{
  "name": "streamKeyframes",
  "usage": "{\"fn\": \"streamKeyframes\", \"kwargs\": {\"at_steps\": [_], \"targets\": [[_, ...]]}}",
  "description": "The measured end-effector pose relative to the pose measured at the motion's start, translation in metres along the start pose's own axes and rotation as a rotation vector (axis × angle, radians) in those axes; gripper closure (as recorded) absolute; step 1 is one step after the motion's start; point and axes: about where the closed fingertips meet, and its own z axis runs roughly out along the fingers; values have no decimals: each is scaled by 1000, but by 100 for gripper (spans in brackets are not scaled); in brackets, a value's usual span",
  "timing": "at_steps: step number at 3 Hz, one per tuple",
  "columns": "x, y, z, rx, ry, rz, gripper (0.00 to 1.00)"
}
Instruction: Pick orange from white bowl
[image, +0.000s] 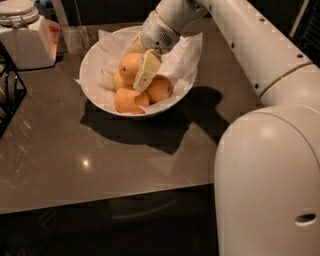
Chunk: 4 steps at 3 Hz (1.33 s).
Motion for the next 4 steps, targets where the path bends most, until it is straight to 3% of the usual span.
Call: {"fn": "streamKeyframes", "kwargs": {"at_steps": [3, 4], "targets": [[0, 0, 0, 0, 0, 0, 88], [-3, 0, -4, 0, 0, 0, 100]]}}
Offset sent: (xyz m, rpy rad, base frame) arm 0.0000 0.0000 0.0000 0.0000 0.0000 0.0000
